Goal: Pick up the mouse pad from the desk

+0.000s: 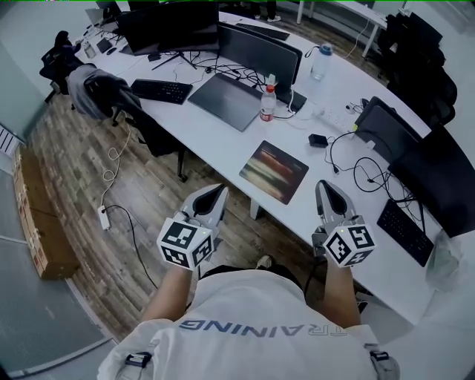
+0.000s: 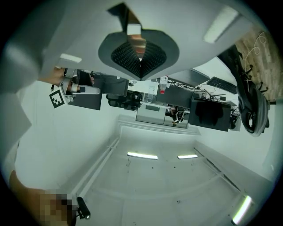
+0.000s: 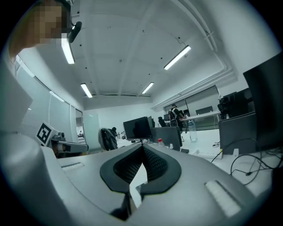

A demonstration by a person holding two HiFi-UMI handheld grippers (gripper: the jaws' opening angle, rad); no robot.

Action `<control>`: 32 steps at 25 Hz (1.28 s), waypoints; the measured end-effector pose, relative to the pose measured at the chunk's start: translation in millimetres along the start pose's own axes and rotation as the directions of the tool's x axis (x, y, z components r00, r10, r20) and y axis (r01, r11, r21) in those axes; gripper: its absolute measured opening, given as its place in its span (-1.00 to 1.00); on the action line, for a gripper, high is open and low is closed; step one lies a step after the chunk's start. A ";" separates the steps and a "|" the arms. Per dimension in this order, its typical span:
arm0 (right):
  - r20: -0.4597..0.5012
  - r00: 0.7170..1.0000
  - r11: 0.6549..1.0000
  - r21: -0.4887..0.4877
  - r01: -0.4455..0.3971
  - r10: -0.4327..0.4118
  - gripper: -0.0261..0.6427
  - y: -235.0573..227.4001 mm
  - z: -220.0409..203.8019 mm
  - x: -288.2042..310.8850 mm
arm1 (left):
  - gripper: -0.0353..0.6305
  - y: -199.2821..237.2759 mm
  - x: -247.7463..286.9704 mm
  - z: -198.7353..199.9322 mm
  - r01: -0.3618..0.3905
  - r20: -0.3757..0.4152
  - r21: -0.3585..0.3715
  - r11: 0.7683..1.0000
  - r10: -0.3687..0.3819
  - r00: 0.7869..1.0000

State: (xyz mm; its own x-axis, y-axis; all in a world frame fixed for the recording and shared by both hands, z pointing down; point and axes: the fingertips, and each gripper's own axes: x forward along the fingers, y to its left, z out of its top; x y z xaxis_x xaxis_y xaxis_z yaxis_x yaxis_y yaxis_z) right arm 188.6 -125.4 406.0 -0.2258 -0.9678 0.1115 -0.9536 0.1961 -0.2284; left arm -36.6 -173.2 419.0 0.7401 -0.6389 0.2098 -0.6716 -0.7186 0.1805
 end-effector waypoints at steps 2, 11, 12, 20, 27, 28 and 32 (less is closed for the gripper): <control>-0.007 1.000 1.000 -0.015 0.023 -0.023 -0.88 -26.1 7.7 2.4 | -0.89 -0.6 20.5 3.0 0.008 0.005 0.013 1.000 -0.009 1.000; -0.043 0.990 0.990 -0.049 0.132 -0.134 -0.88 -58.9 13.9 38.7 | -0.89 33.3 102.4 8.9 0.130 -0.023 0.028 0.991 -0.129 0.991; -0.049 0.986 0.987 -0.044 0.155 -0.158 -0.88 -59.5 10.7 44.2 | -0.89 38.4 110.6 9.4 0.154 -0.024 0.033 0.988 -0.153 0.988; -0.077 0.927 0.931 -0.034 0.364 -0.366 -0.88 -56.1 5.5 80.9 | -0.89 114.3 166.1 12.7 0.284 -0.079 -0.056 0.957 -0.288 0.954; -0.094 0.907 0.909 0.034 0.415 -0.411 -0.88 -50.5 -20.7 98.0 | -0.89 112.5 189.7 -4.0 0.374 -0.183 -0.042 0.927 -0.375 0.909; -0.101 0.906 0.908 0.043 0.416 -0.410 -0.88 -52.7 -25.3 96.3 | -0.89 109.3 192.6 -6.7 0.376 -0.194 -0.037 0.926 -0.376 0.906; -0.112 0.907 0.904 0.091 0.417 -0.407 -0.88 -65.2 -35.9 83.0 | -0.64 91.7 198.1 -28.9 0.399 -0.286 -0.010 0.917 -0.385 0.877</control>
State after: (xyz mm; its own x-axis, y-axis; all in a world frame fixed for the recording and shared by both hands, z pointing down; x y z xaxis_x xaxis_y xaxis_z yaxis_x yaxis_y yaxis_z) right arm 225.0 -212.9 464.9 0.1610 -0.9396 0.3021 -0.9385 -0.2405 -0.2476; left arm 47.4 -357.8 504.9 0.8978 -0.2051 0.3897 -0.3205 -0.9112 0.2587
